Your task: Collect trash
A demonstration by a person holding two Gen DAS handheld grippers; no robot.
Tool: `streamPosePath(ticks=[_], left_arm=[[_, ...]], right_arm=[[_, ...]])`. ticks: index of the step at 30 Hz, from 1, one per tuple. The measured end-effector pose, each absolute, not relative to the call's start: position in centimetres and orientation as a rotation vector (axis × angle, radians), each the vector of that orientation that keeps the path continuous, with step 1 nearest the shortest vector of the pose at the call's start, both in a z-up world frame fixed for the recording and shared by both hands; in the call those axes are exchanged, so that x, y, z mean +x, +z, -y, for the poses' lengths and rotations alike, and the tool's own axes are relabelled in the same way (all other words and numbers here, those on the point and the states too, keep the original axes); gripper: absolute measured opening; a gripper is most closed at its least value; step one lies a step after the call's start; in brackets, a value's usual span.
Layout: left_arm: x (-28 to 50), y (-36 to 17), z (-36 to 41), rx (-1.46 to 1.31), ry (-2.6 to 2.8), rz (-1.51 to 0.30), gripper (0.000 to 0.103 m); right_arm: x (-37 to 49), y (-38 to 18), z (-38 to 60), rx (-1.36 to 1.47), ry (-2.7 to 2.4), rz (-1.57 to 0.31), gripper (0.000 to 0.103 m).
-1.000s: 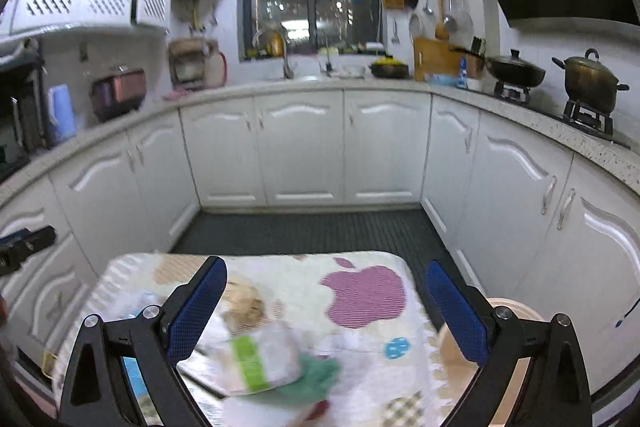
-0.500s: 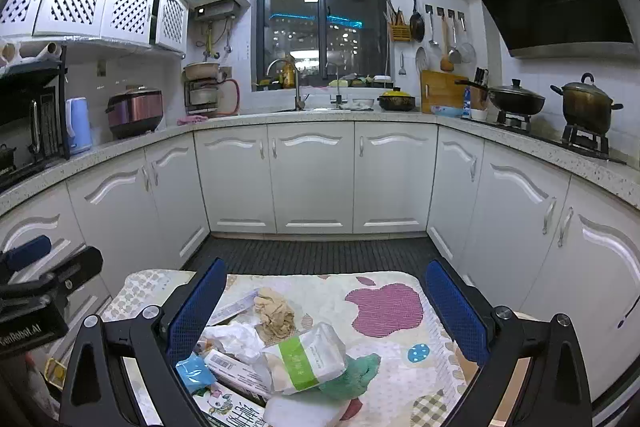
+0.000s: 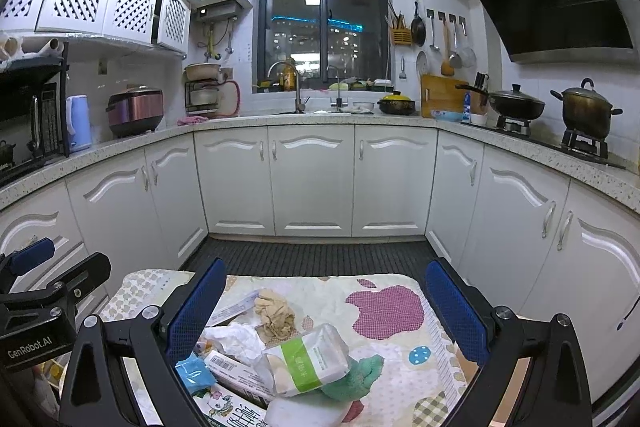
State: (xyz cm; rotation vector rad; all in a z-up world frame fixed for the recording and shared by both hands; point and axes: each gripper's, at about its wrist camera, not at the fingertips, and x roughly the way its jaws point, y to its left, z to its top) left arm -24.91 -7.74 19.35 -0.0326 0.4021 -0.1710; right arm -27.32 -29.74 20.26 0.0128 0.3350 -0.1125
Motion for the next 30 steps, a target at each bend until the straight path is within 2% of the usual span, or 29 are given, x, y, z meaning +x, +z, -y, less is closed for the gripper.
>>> streamPosePath(ticks=[30], left_arm=[[-25.00, 18.84, 7.34, -0.031, -0.169, -0.397, 0.103]], right_arm=[[-27.36, 20.36, 29.87, 0.023, -0.124, -0.323, 0.100]])
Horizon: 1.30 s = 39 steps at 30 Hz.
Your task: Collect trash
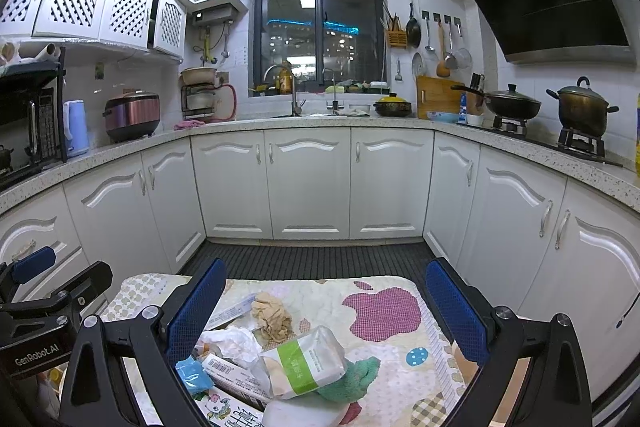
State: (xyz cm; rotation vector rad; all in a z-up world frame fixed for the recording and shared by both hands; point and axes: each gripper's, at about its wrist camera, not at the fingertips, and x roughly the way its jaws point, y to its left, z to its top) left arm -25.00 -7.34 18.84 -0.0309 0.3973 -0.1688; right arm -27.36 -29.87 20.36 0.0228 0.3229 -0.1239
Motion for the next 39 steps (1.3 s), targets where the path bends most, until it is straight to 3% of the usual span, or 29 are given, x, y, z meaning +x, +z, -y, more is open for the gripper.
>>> streamPosePath(ticks=[39], left_arm=[[-24.24, 18.05, 7.29, -0.051, -0.171, -0.464, 0.103]], right_arm=[[-27.18, 19.49, 29.00, -0.001, -0.091, -0.347, 0.100]])
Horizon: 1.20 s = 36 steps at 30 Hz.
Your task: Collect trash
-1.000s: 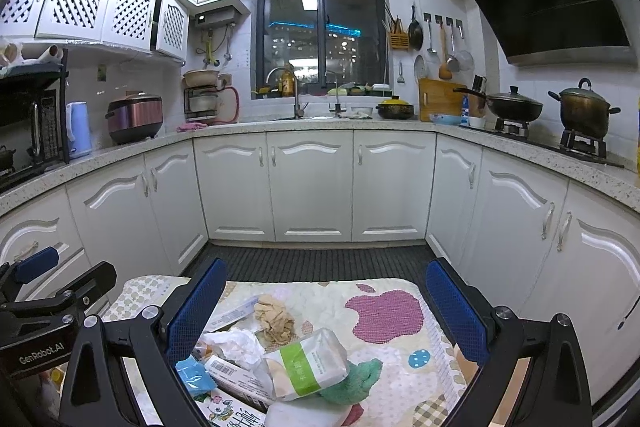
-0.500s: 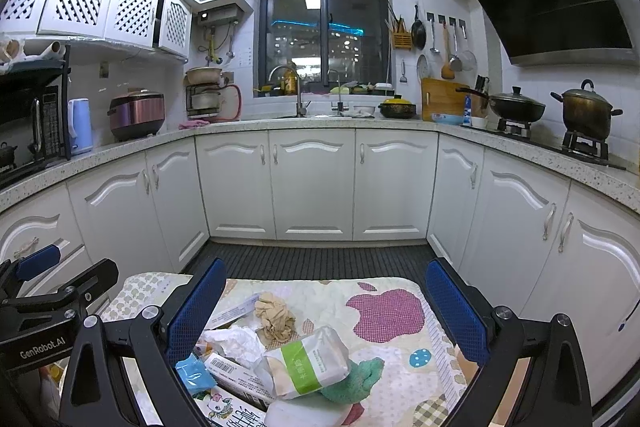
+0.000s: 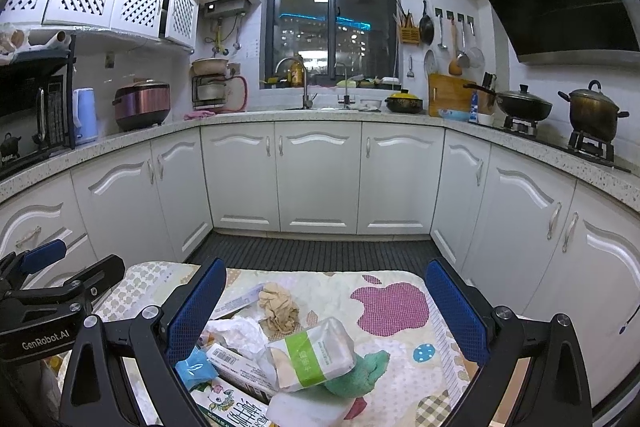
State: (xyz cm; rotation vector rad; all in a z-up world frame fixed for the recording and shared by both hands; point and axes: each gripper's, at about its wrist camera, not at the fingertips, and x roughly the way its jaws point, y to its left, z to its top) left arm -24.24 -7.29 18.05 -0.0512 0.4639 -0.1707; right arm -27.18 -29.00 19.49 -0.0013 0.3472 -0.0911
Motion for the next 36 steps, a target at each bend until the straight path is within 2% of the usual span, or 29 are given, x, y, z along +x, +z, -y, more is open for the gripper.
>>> streamPosePath(ticks=[8, 15, 22, 30, 36], left_arm=[[-22.5, 18.0, 4.2, -0.107, -0.241, -0.578, 0.103], [-21.6, 15.8, 1.7, -0.134, -0.325, -0.725, 0.103], [-21.3, 11.9, 2.2, -0.122, -0.437, -0.831, 0.103], [-20.7, 9.8, 4.7, -0.001, -0.526, -0.831, 0.103], [-19.4, 8.4, 6.8, 0.091, -0.573, -0.858, 0.103]], right_arm=[[-26.6, 18.4, 29.4, -0.028, -0.017, -0.436, 0.100], [-25.8, 15.8, 29.9, -0.046, 0.084, -0.550, 0.100], [-25.6, 11.6, 31.7, -0.066, 0.196, -0.704, 0.085], [-25.8, 8.3, 31.4, -0.086, 0.290, -0.777, 0.082], [-25.1, 6.7, 30.2, -0.170, 0.344, -0.810, 0.067]])
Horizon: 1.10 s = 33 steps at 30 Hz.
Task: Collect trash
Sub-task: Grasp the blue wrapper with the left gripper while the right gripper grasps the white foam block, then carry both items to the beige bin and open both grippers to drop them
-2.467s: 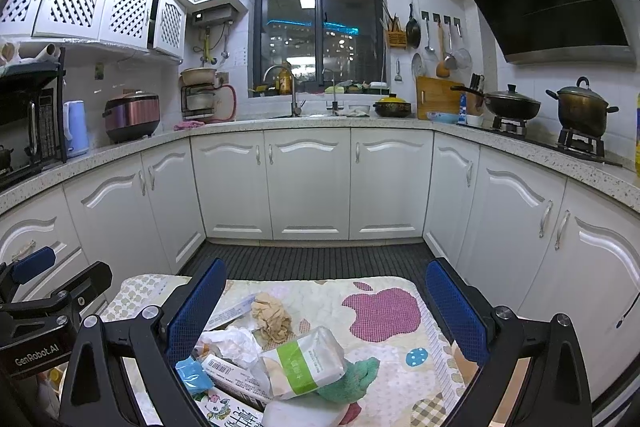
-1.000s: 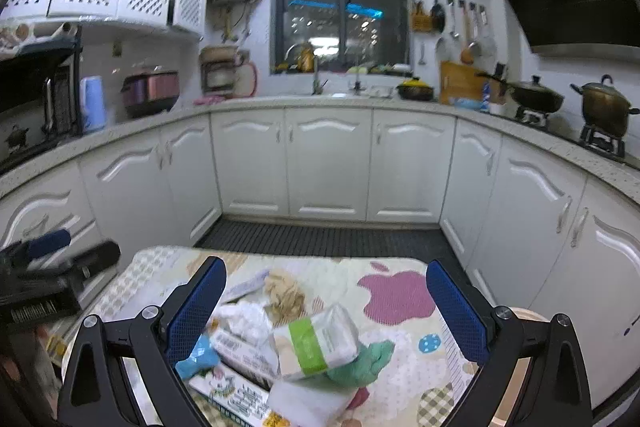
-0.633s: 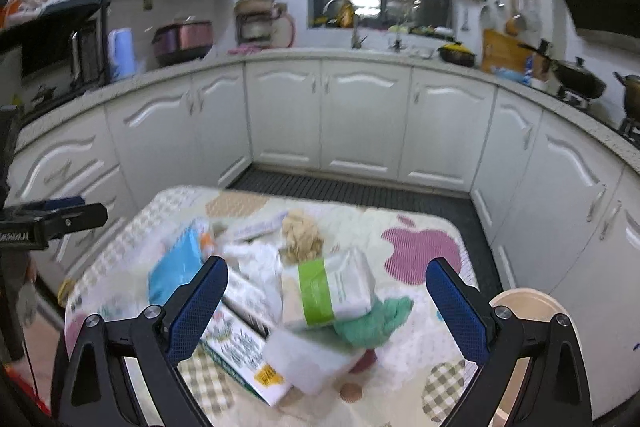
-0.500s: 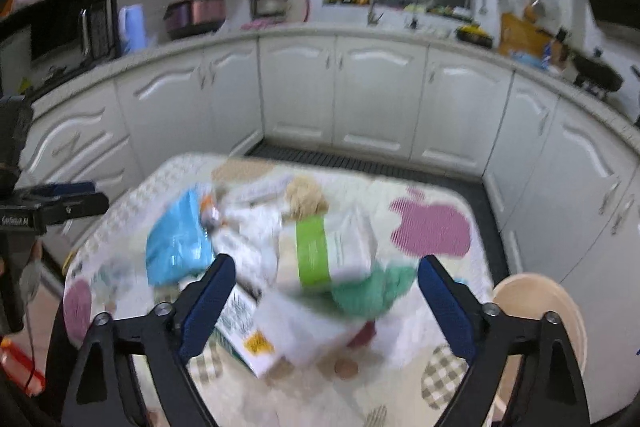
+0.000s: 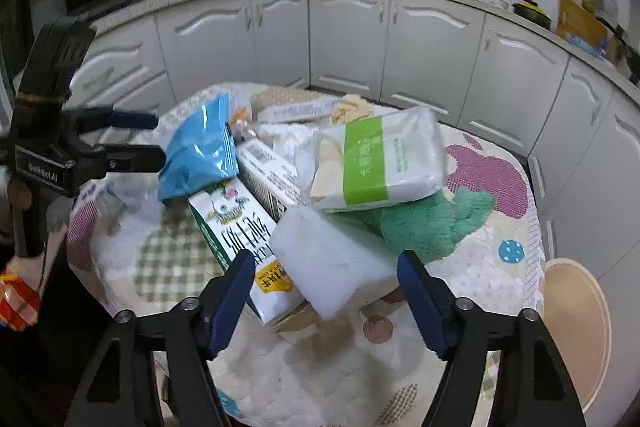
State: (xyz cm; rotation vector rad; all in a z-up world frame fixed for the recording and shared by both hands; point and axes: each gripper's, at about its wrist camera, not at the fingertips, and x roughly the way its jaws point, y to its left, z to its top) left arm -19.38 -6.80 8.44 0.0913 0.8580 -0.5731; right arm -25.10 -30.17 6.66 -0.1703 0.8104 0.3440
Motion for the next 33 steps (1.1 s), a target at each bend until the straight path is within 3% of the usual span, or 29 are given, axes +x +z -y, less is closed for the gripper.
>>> streamPosePath(ticks=[2, 5, 7, 8, 10, 11, 14, 33], left_arm=[[-18.9, 8.1, 7.3, 0.113, -0.580, -0.868, 0.103], [-18.1, 7.5, 8.0, 0.142, -0.587, -0.885, 0.102], [-17.5, 7.1, 8.4, 0.151, -0.601, -0.911, 0.087], [-17.2, 6.8, 8.7, 0.158, -0.609, -0.933, 0.071], [-16.9, 6.8, 8.9, 0.165, -0.625, -0.946, 0.063], [-16.9, 6.9, 8.9, 0.165, -0.631, -0.945, 0.054], [-17.2, 7.6, 8.6, 0.162, -0.630, -0.948, 0.045], [-20.5, 15.9, 8.6, 0.051, -0.671, -0.813, 0.039]], right_arm=[[-24.7, 6.3, 30.1, -0.186, 0.348, -0.818, 0.059], [-24.3, 6.2, 30.5, -0.185, 0.367, -0.808, 0.055], [-24.0, 6.4, 30.7, -0.182, 0.370, -0.798, 0.053], [-23.9, 6.6, 30.8, -0.177, 0.373, -0.794, 0.051], [-23.7, 6.9, 30.7, -0.162, 0.384, -0.791, 0.049], [-23.8, 7.1, 30.8, -0.152, 0.393, -0.788, 0.048], [-24.3, 7.9, 31.0, -0.101, 0.433, -0.773, 0.047], [-27.5, 13.8, 34.1, 0.167, 0.522, -0.640, 0.046]])
